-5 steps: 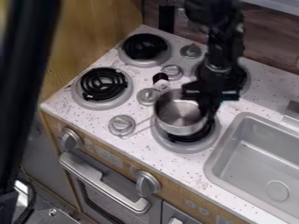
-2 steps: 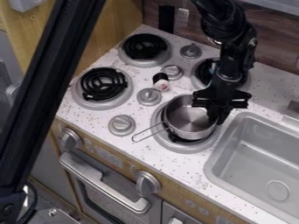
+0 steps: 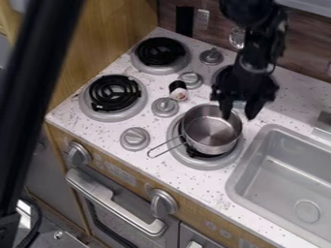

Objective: Moves the silver pot to the bottom right burner

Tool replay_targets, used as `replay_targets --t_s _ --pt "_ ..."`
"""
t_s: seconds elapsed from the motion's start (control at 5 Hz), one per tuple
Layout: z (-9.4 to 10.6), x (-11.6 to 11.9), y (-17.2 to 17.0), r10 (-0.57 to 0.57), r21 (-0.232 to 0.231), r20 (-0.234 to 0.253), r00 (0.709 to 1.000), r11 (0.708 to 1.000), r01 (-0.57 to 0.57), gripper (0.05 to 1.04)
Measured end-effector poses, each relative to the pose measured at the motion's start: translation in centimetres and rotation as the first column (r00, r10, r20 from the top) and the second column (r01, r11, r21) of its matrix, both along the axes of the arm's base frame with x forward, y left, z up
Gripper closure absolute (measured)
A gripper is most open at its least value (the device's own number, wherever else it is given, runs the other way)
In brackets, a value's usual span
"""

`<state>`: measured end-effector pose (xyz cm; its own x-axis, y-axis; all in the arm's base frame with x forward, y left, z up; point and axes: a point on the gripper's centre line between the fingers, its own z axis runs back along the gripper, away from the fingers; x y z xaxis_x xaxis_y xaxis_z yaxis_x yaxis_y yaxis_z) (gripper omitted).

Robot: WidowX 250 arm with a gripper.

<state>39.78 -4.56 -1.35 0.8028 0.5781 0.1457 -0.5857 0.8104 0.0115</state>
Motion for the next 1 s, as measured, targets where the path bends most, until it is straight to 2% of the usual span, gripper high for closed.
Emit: replay_targets --t_s 0.2,0.4,0.6,0.8,1.0 --pt "2.0 -0.9 -0.4 -0.049 -0.034 0.028 0.998 0.998 0.05 0.081" --pt "3.9 -1.8 -1.4 -0.304 -0.096 0.099 0.948 0.945 0.313 0.084" --pt "4.7 -2.4 -1.0 -0.425 -0.05 0.106 0.899 0.901 0.432 0.084" --pt "4.6 -3.3 -0.4 -0.431 -0.026 0.036 0.902 0.902 0.432 0.084" --pt "5.0 -3.9 0.6 -0.44 0.038 -0.053 0.896 0.896 0.442 0.084"
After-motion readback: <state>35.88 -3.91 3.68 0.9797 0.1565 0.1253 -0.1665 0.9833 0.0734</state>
